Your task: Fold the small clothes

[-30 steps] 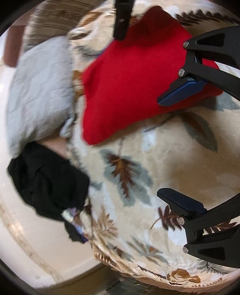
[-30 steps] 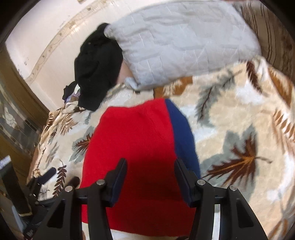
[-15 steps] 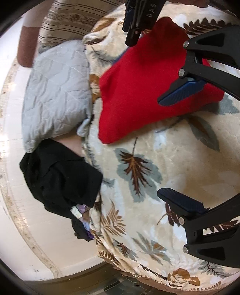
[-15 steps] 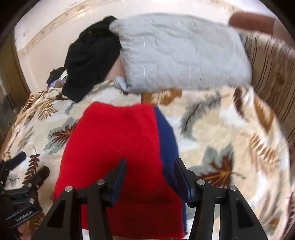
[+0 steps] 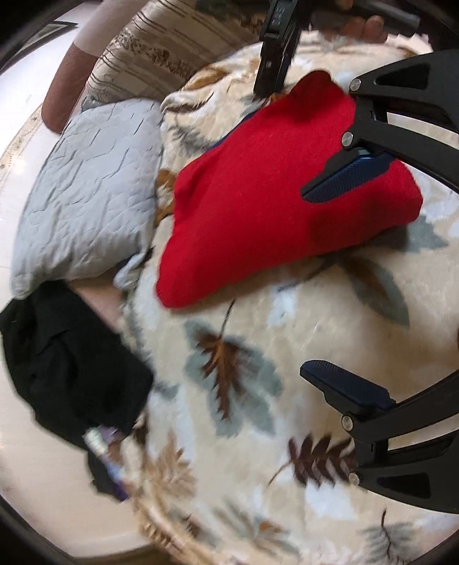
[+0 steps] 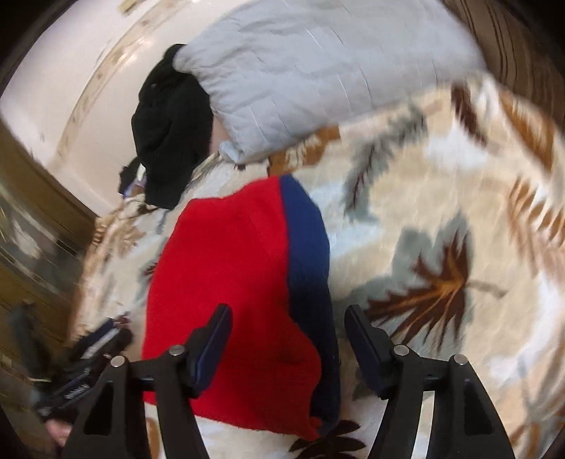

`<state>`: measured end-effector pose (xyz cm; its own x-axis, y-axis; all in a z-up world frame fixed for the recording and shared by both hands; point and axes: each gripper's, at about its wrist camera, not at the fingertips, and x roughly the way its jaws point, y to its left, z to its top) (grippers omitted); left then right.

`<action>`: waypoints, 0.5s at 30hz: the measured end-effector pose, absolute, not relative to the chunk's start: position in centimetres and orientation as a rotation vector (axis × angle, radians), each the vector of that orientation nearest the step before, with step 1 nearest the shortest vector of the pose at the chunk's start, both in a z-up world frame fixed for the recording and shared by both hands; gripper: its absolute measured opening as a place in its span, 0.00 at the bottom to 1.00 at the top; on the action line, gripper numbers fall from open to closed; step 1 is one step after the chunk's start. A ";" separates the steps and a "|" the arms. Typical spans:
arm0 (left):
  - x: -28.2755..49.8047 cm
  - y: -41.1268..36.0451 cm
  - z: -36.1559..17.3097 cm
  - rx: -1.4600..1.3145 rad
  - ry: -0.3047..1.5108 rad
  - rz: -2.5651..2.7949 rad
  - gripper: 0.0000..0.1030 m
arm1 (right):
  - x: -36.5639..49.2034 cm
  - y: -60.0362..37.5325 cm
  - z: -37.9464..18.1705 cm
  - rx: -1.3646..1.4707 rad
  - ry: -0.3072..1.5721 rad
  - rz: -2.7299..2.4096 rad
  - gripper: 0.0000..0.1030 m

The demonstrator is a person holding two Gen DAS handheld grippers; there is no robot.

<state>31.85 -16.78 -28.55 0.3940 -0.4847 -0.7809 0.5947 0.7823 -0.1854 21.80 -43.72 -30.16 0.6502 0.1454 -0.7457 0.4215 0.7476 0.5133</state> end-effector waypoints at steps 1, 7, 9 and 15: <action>32.0 -16.9 -28.8 0.109 0.964 -0.703 0.88 | 21.8 -44.2 -30.8 0.767 0.867 -0.163 0.68; 32.5 -17.6 -29.7 0.036 1.027 -0.792 0.88 | 22.5 -46.7 -34.0 0.976 0.848 -0.075 0.69; 32.7 -17.8 -30.1 -0.001 1.053 -0.830 0.88 | 23.0 -46.9 -35.2 1.022 0.846 -0.044 0.71; 33.6 -18.3 -31.4 -0.088 1.105 -0.879 0.88 | 24.2 -47.1 -36.5 1.086 0.801 0.013 0.73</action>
